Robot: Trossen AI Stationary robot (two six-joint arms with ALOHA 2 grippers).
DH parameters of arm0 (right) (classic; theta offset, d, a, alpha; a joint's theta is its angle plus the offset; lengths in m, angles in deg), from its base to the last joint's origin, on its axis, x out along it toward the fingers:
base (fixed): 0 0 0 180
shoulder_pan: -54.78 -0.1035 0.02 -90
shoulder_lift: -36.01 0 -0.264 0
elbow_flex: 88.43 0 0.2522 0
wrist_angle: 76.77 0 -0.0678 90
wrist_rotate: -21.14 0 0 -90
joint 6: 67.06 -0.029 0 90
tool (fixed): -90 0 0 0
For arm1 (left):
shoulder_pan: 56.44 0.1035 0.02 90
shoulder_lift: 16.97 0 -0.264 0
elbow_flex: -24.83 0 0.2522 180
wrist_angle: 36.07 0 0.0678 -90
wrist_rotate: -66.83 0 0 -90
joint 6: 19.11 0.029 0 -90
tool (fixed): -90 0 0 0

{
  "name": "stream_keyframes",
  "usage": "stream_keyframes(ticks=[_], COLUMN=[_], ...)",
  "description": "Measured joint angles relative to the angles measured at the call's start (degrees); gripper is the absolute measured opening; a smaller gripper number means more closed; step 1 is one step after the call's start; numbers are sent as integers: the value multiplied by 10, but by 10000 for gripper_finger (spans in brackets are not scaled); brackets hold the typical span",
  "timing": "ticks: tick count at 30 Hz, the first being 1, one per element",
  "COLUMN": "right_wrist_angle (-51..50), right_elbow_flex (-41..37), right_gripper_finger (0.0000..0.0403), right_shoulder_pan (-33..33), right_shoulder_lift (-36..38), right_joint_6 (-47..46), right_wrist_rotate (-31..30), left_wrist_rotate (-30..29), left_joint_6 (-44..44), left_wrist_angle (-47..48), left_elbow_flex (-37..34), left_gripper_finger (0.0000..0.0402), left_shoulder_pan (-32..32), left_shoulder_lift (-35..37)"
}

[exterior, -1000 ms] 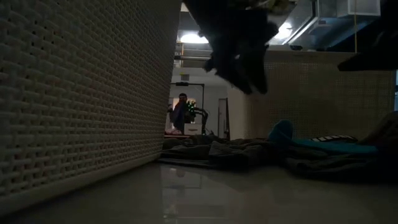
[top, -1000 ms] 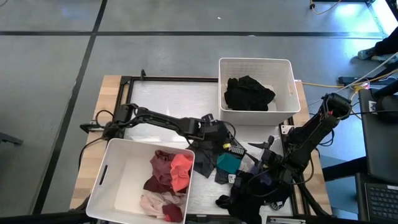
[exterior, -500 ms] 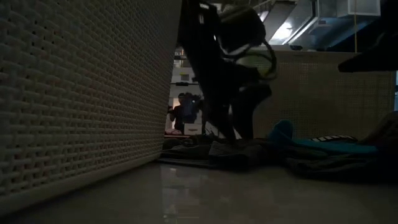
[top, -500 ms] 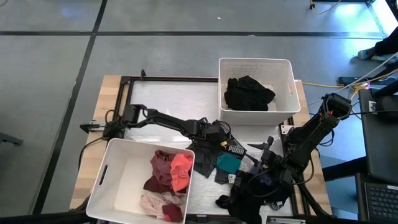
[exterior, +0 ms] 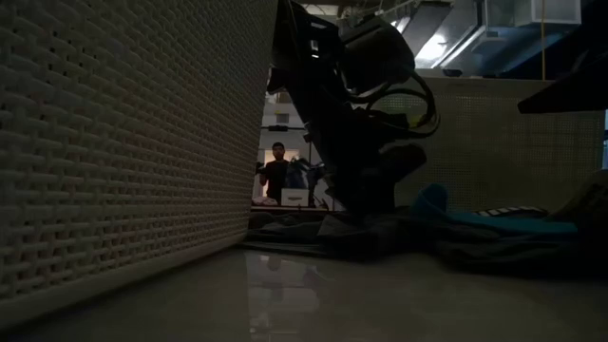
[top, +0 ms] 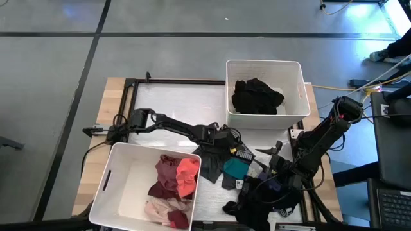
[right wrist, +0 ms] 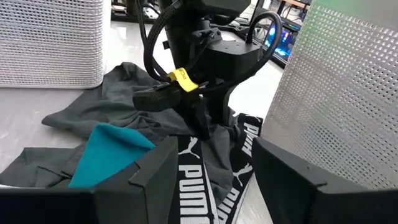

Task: Sort clothes
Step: Put the gray boxer into the top white bin

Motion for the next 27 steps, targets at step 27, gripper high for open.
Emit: stream_keyframes(ticks=[27], right_wrist_angle=[2], right_elbow_flex=[0], right_gripper_finger=[207], right_shoulder_pan=[0], right_shoulder_lift=[0], right_joint_6=[0], right_wrist_rotate=[-5], left_wrist_rotate=[-204], left_joint_6=[65], left_wrist_angle=[204], left_elbow_flex=[145], left_gripper_finger=[5], left_shoulder_pan=[-58], left_shoulder_lift=[-5])
